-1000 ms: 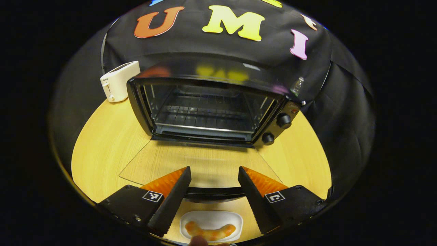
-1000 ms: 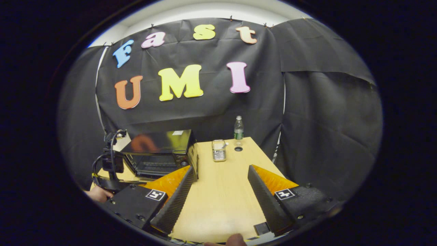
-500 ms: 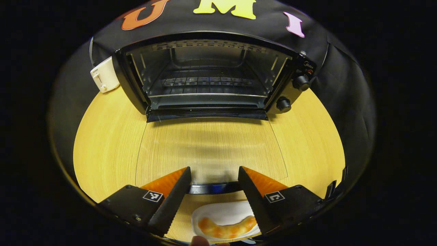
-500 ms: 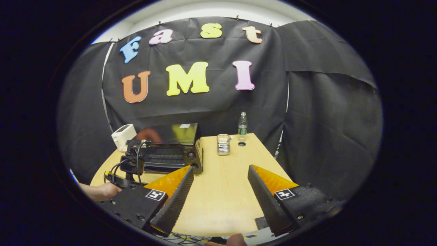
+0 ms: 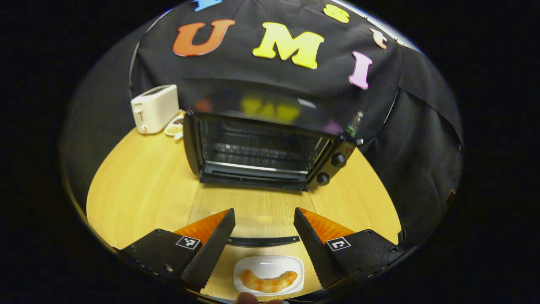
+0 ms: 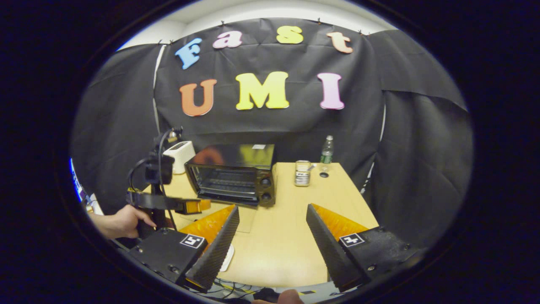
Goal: Open the electric oven with the left hand, put the food in, and close the electric oven.
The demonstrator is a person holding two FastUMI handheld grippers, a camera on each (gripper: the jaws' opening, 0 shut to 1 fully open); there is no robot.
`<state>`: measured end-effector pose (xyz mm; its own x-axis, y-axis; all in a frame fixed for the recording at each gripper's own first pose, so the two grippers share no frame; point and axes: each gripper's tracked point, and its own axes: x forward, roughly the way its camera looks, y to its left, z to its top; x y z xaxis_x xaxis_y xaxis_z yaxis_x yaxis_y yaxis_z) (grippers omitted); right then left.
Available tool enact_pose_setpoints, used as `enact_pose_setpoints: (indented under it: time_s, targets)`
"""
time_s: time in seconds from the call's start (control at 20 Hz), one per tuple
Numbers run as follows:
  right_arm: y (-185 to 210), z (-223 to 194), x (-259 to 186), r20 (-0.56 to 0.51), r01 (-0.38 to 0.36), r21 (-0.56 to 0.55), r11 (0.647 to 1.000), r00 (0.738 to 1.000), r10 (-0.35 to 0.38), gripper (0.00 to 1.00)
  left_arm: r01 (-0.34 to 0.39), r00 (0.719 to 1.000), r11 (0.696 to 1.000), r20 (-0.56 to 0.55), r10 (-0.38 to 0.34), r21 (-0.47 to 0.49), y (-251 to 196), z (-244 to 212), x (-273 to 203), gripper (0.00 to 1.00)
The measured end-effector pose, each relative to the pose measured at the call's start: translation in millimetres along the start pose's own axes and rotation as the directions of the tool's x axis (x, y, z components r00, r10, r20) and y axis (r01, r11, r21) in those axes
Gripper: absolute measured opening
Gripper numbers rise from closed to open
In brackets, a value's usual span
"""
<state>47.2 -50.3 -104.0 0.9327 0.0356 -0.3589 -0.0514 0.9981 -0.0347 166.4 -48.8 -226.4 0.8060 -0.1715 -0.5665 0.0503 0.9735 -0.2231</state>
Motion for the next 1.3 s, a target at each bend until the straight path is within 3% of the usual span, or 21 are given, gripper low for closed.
enact_pose_setpoints:
  time_s: [0.2,0.4,0.65,0.95,1.1,1.2,1.3]
  targets:
    - [39,-18,11,-0.051,-0.128,-0.039,0.991,0.991,0.126,1.00,-0.068,0.986,0.997,0.157,0.060,0.044,35,39,-62,0.93]
    - [81,-52,32,-0.137,-0.257,-0.086,0.962,0.960,0.244,1.00,-0.127,0.962,0.989,0.253,0.105,0.075,58,43,-129,0.92]
    - [131,-119,62,-0.311,-0.432,-0.161,0.888,0.876,0.370,1.00,-0.208,0.942,0.977,0.259,0.214,-0.052,83,31,-182,0.92]
    - [154,-203,88,-0.535,-0.615,-0.220,0.757,0.725,0.434,1.00,-0.310,0.901,0.938,0.267,0.341,-0.154,96,28,-215,0.93]
    - [154,-222,100,-0.585,-0.666,-0.258,0.700,0.684,0.436,1.00,-0.351,0.881,0.917,0.265,0.393,-0.191,99,36,-217,0.93]
    - [154,-231,110,-0.616,-0.684,-0.256,0.683,0.660,0.430,0.96,-0.375,0.868,0.900,0.256,0.424,-0.221,99,36,-217,0.93]
    - [155,-236,118,-0.619,-0.697,-0.261,0.668,0.652,0.439,0.86,-0.394,0.855,0.883,0.251,0.453,-0.253,98,40,-218,0.92]
